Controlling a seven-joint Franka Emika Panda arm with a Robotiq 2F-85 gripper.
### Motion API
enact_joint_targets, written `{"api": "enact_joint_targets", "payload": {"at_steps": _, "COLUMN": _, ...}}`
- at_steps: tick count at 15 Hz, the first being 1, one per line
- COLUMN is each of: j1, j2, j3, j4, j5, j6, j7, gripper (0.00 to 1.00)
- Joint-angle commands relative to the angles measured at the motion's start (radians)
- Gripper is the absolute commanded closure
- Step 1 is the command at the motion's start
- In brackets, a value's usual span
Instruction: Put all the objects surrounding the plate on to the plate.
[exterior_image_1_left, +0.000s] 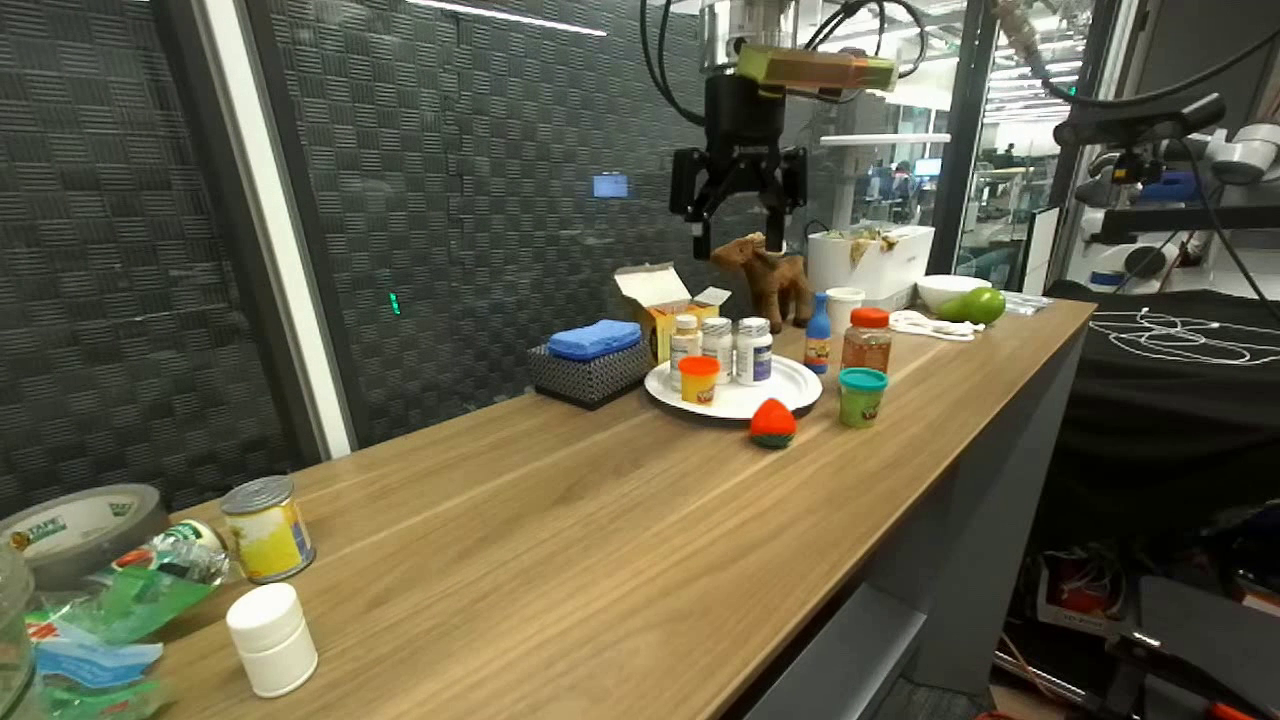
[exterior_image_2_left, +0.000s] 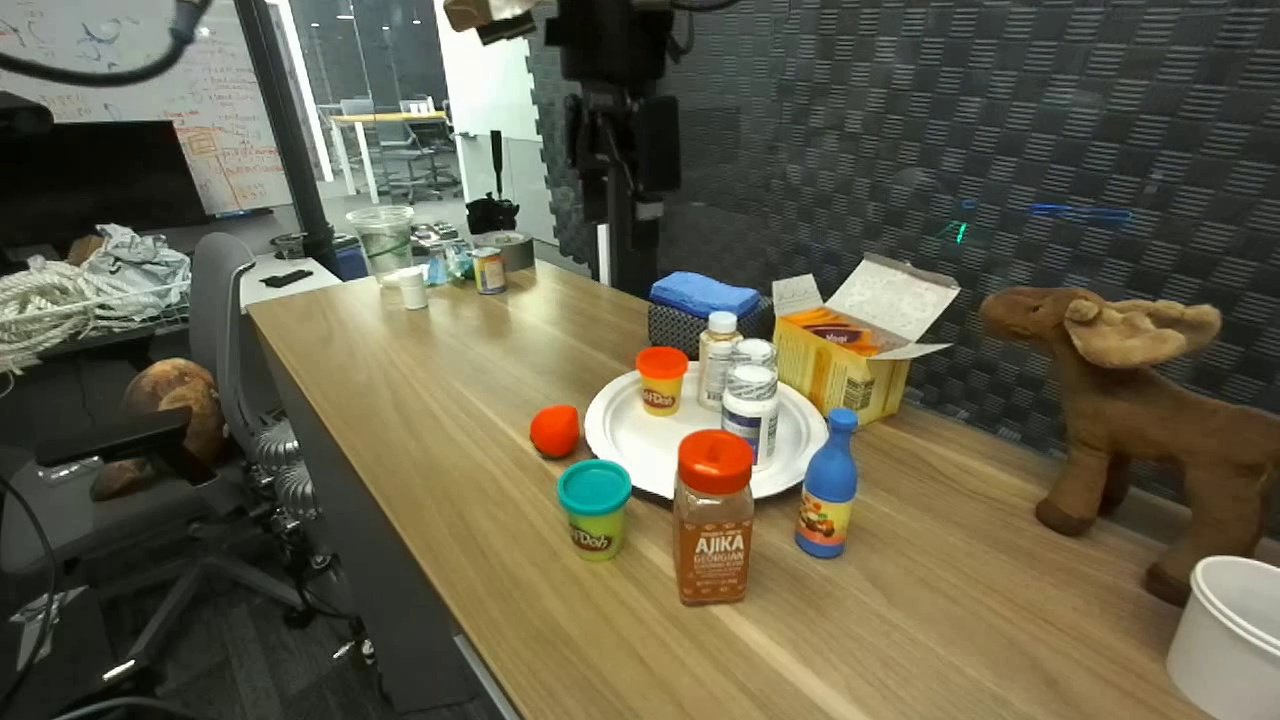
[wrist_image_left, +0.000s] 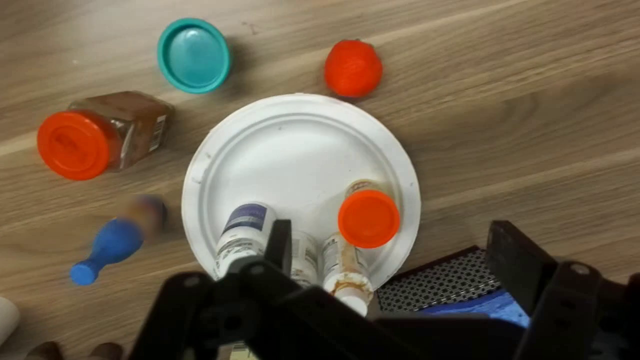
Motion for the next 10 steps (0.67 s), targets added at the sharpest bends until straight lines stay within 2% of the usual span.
{"api": "enact_joint_targets", "payload": {"at_steps": 1, "j1": 0.015, "j2": -0.165, "j3": 0.029, "j4": -0.225, "j5": 0.006, "j6": 0.141, "j7": 0.06, "gripper": 0.0}}
{"api": "enact_joint_targets", "payload": {"at_steps": 7, "j1": -0.012, "j2": -0.288, "j3": 0.046, "j4": -0.506, "j5": 0.001, "j6": 0.385, "j7": 0.257, "gripper": 0.0}}
{"api": "enact_joint_targets", "payload": {"at_steps": 10, "j1": -0.012, "j2": -0.321, "j3": 0.053, "j4": -0.58, "j5": 0.068, "j6": 0.447, "j7": 0.273, "gripper": 0.0}}
